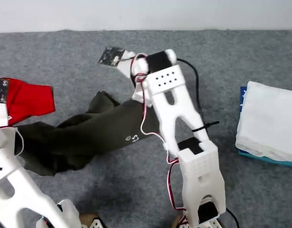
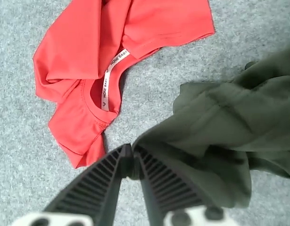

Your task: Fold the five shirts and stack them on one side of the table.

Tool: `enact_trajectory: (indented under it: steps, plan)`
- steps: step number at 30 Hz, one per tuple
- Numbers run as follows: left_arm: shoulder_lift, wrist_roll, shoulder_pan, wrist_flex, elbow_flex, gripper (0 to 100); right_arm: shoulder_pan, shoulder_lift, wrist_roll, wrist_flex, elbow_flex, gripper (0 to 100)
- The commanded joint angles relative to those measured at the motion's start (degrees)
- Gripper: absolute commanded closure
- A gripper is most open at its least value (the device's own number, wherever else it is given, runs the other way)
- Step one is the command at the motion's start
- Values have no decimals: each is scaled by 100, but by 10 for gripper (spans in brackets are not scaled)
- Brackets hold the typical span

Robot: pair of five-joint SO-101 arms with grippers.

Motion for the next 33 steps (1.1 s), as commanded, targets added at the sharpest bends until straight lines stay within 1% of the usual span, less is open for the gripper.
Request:
enact_trajectory:
  steps: [1,4,8,11,14,17,20,29,33]
  plan:
    - [-176,-18,53,35,-277,983,224,-690,62,233,-325,988]
    - [-176,62,53,44,-787,983,277,-1244,44,233,-325,988]
    - [-176,844,123,9,-1763,982,330,-2105,35,215,-334,988]
    - [-167,1213,527,9,-2457,982,347,-2712,62,180,-334,988]
    - [-158,1389,1178,-105,-3073,983,541,-3275,62,-163,-334,988]
    - [-167,1433,1785,-607,-3354,984,831,-3697,62,-541,-334,988]
    - [-167,1415,2127,-1336,-3398,984,1182,-4013,62,-804,-334,988]
    - [-114,1407,2215,-3288,-3908,984,1982,-4804,26,-910,-334,987]
    - [-158,1327,2215,-3895,-3934,984,2220,-5156,-53,-884,-325,987]
